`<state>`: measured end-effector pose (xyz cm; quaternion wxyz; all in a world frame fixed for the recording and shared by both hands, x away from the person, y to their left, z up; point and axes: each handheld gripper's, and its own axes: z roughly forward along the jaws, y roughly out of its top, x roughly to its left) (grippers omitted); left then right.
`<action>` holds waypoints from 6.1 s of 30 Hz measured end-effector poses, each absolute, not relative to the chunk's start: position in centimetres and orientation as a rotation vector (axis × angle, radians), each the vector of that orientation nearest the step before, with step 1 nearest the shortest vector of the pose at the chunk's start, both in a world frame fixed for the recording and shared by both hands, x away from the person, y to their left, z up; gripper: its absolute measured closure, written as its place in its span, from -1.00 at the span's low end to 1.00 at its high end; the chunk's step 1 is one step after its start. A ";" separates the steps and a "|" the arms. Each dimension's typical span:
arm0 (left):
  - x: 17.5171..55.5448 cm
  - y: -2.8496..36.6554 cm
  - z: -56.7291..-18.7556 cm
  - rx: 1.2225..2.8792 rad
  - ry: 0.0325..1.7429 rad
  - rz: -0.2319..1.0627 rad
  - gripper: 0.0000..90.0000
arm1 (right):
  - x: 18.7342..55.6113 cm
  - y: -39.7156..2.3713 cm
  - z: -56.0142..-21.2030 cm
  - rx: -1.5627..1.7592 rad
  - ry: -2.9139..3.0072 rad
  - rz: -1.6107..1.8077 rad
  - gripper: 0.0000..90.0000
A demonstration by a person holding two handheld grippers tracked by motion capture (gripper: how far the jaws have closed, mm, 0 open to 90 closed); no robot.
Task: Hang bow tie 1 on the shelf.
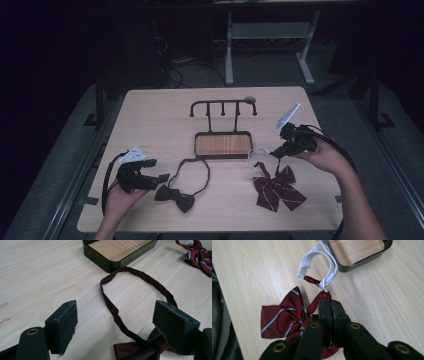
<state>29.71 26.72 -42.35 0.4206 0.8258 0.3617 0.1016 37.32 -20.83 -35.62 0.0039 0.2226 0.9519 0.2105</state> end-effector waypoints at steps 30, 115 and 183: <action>29.7 26.7 -42.4 2.073 0.903 0.257 -0.55 | 36.9 -20.3 -31.5 0.604 2.947 0.697 0.95; 29.5 26.4 -42.3 2.083 0.873 0.236 -0.52 | 45.3 -18.3 -26.3 0.773 2.885 0.610 0.95; 29.6 26.0 -42.6 2.114 0.869 0.229 -0.52 | 40.2 -20.8 -31.2 0.722 2.912 0.792 0.15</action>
